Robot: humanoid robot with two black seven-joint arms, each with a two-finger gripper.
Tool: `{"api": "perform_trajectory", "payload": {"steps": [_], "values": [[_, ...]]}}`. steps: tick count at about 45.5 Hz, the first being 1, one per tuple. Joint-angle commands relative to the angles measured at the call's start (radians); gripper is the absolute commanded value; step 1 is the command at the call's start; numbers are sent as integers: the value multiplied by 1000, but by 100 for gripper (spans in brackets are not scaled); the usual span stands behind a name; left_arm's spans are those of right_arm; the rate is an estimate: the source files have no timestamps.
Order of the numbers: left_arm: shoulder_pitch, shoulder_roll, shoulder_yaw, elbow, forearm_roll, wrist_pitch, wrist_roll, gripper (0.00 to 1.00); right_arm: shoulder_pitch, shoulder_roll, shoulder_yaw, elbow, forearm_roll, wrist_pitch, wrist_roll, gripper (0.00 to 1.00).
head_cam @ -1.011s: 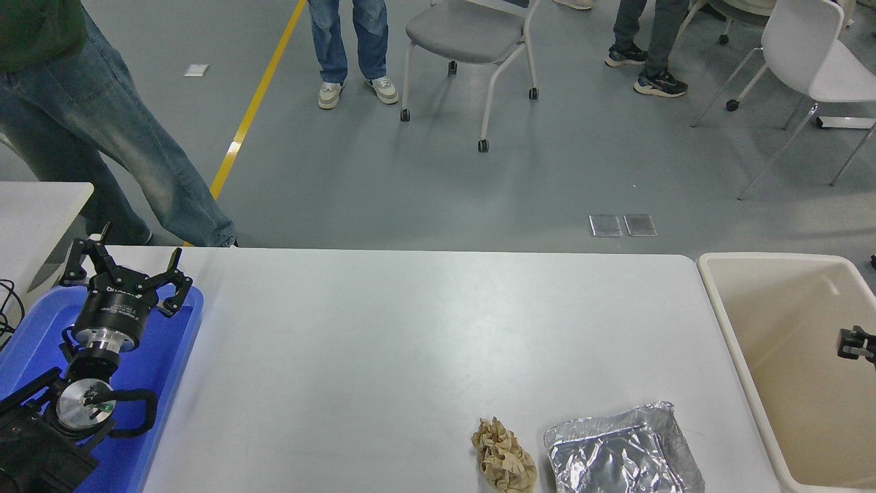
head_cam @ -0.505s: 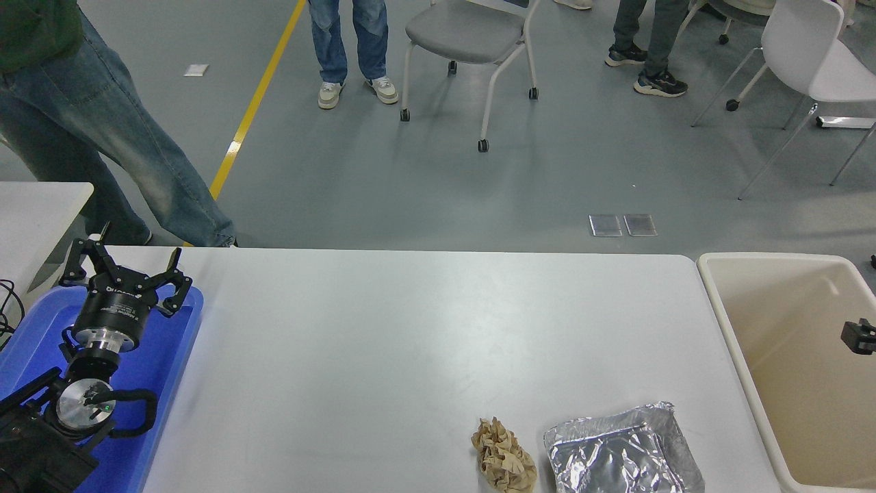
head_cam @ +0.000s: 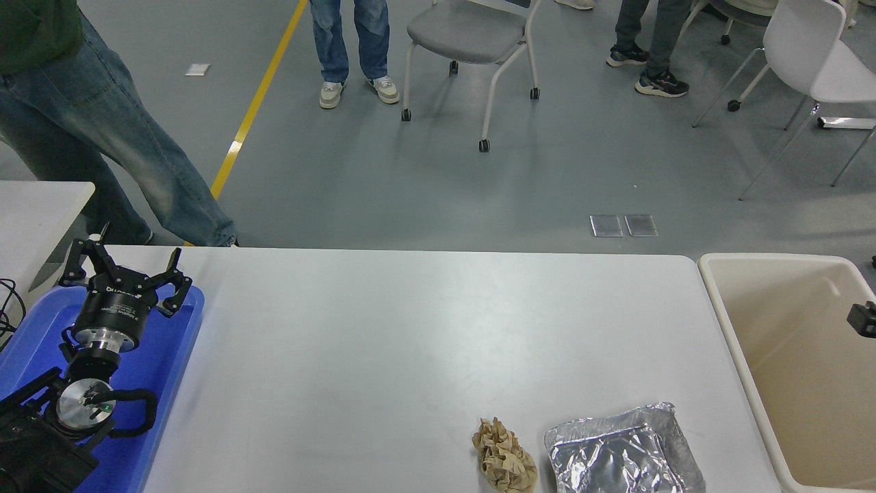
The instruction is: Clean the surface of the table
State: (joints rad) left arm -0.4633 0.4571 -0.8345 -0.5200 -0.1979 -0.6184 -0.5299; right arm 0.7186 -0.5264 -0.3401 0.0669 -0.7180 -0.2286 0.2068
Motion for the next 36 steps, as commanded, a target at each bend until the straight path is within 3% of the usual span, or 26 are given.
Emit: {"api": "perform_trajectory", "payload": {"steps": [1, 11, 22, 36], "values": [[0, 0, 0, 0, 0, 0, -1, 100, 35, -93, 208, 201, 0, -40, 2, 100], [0, 0, 0, 0, 0, 0, -1, 100, 22, -196, 509, 413, 6, -94, 2, 100], [0, 0, 0, 0, 0, -1, -1, 100, -123, -224, 964, 634, 173, -86, 34, 100], [0, 0, 0, 0, 0, -1, -1, 100, -294, -210, 1214, 849, 236, 5, 25, 100]]}}
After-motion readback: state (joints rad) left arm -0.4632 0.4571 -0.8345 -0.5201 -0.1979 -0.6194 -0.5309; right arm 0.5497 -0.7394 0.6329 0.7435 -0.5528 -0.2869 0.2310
